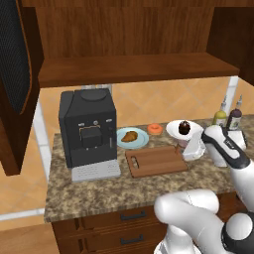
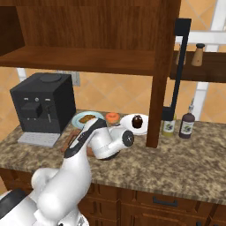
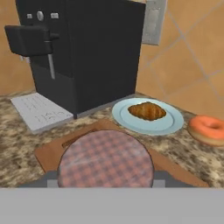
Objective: From the different types of pastries on the counter, select a croissant and place it on the cutting board. Then retrieve a jar of jam from the cabinet and place it alongside the croissant on the cutting board.
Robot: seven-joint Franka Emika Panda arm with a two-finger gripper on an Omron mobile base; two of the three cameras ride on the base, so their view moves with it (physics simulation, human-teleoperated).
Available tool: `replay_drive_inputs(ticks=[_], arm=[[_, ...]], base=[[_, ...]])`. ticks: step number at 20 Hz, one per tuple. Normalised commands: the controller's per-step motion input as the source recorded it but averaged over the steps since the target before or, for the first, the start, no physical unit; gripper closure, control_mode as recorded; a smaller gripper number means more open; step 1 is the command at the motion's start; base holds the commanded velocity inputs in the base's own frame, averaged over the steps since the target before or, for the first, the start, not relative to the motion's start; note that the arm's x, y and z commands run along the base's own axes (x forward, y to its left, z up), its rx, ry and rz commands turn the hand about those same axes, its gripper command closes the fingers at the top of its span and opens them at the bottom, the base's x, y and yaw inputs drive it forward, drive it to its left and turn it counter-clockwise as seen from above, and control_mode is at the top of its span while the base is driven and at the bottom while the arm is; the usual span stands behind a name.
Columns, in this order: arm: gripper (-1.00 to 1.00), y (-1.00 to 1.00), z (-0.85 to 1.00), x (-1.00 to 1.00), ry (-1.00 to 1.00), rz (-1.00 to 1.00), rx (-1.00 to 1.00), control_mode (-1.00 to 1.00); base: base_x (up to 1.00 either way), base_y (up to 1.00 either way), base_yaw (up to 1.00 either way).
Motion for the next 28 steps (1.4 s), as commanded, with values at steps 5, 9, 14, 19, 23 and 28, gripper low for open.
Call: replay_drive_inputs(ticks=[5,9,14,19,23,28], arm=[[1.00,0.00,0.00,0.30,0.00,0.14,0.00,-1.00],[1.00,0.08,0.00,0.00,0.00,0.05,0.00,-1.00],[1.00,-0.08,-0.50,0.00,0.00,0.05,-0.09,-1.00],[1.00,0.00,-0.30,0.00,0.00,0.01,-0.14,-1.00],[1.00,0.00,0.00,0.00,-0.01,0.00,0.00,-1.00],[1.00,0.23,0.00,0.00,0.00,0.00,0.00,-1.00]], base=[[0.00,0.00,0.00],[0.00,0.00,0.00],[0.00,0.00,0.00],[0.00,0.00,0.00],[0.00,0.00,0.00],[0.00,0.00,0.00]])
